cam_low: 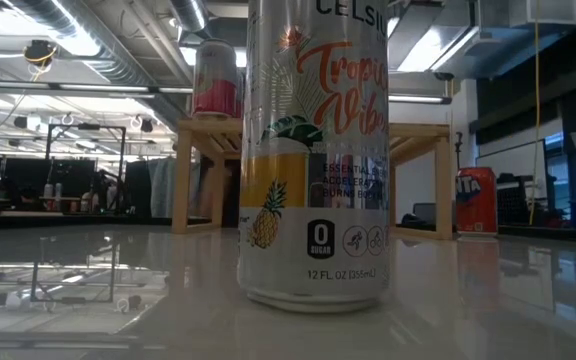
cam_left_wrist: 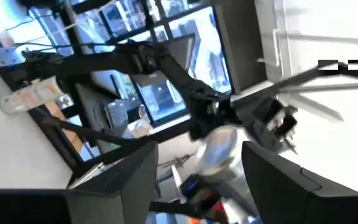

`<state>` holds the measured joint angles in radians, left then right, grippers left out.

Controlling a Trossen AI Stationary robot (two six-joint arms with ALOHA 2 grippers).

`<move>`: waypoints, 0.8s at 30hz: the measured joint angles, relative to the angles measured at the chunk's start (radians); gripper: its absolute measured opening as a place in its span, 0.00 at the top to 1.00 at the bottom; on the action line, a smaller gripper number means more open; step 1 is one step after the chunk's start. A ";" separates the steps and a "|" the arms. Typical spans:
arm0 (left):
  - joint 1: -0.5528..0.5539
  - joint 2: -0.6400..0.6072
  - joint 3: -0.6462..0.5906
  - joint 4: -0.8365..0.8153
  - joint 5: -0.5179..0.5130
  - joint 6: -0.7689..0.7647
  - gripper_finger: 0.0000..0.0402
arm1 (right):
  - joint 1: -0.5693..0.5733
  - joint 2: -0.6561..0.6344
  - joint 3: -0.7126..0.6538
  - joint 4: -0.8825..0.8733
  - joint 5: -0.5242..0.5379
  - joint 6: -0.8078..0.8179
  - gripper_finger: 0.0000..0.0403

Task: Place canned beverage on shelf
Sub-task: Put the blue soda can on the shelf aligned with the other blue soda can

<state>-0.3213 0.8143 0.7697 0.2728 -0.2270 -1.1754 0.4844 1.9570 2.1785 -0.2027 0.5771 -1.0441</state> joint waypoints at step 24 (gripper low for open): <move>-0.026 -0.058 -0.002 -0.089 -0.090 0.316 0.43 | -0.057 -0.136 0.166 -0.778 0.326 1.020 0.51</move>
<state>-0.3470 0.7563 0.7677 0.1837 -0.3168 -0.8589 0.4278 1.8212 2.3444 -0.9807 0.9032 -0.0237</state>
